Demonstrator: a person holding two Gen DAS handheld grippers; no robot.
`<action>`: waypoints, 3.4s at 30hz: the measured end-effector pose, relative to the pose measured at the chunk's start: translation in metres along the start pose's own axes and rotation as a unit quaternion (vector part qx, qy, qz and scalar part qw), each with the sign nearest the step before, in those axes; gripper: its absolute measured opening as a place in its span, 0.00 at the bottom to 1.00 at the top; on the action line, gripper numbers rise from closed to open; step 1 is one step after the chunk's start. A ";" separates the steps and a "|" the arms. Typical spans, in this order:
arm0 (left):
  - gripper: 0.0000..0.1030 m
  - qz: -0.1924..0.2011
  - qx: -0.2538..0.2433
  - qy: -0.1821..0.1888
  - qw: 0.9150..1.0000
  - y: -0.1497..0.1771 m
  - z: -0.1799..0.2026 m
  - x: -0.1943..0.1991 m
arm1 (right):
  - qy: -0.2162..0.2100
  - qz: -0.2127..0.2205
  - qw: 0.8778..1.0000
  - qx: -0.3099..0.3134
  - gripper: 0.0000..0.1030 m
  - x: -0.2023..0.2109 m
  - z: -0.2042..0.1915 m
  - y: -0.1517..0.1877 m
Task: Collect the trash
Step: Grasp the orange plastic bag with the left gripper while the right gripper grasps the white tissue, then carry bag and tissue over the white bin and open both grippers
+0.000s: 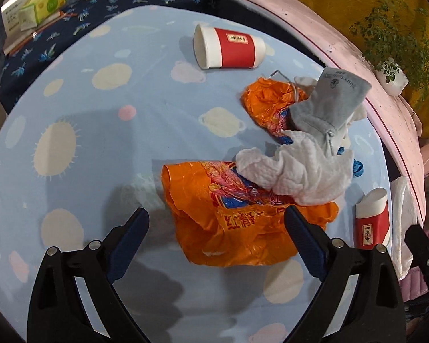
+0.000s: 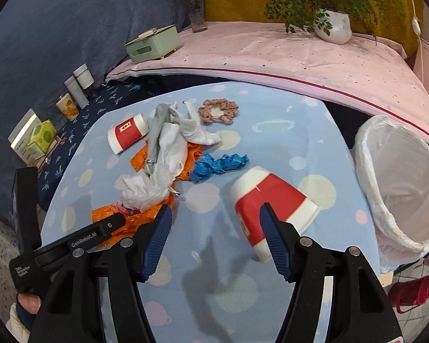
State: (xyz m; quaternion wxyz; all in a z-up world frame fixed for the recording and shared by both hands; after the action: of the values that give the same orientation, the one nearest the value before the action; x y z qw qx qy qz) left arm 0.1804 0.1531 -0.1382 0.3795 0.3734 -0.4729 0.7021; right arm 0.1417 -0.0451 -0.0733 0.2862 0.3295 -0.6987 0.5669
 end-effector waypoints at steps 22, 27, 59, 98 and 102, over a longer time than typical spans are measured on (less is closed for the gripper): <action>0.30 -0.006 -0.052 0.026 0.998 -0.002 -0.002 0.000 | -0.036 -0.066 0.996 0.049 0.09 -0.077 -0.060 0.000; 0.23 0.003 -0.055 0.036 0.998 -0.003 0.004 0.013 | -0.048 -0.052 0.997 0.042 0.08 -0.055 -0.056 -0.002; 0.21 0.116 -0.249 0.092 0.957 0.032 0.227 0.118 | 0.062 0.143 0.983 -0.099 0.08 0.133 0.136 -0.035; 0.24 0.075 -0.351 0.127 0.925 0.066 0.416 0.045 | 0.171 0.137 0.950 -0.222 0.11 0.133 0.320 -0.008; 0.55 0.078 -0.334 0.122 0.931 0.062 0.416 0.042 | 0.174 0.145 0.948 -0.225 0.43 0.132 0.317 -0.013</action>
State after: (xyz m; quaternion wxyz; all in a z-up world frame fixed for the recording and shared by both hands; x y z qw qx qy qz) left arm 0.1763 -0.2494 -0.0108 0.4806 0.0987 -0.6581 0.5712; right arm 0.0612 -0.3756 -0.0244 0.3848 0.0474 -0.7874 0.4793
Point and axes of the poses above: each gripper's, at about its wrist camera, not at the fingertips, and x roughly against the way its jaws point, z to its right, y to its underside, the point moved 3 cm from there along -x, roughly the way its jaws point, and after that the axes turned 1 degree about x, right-handed, at the moved point
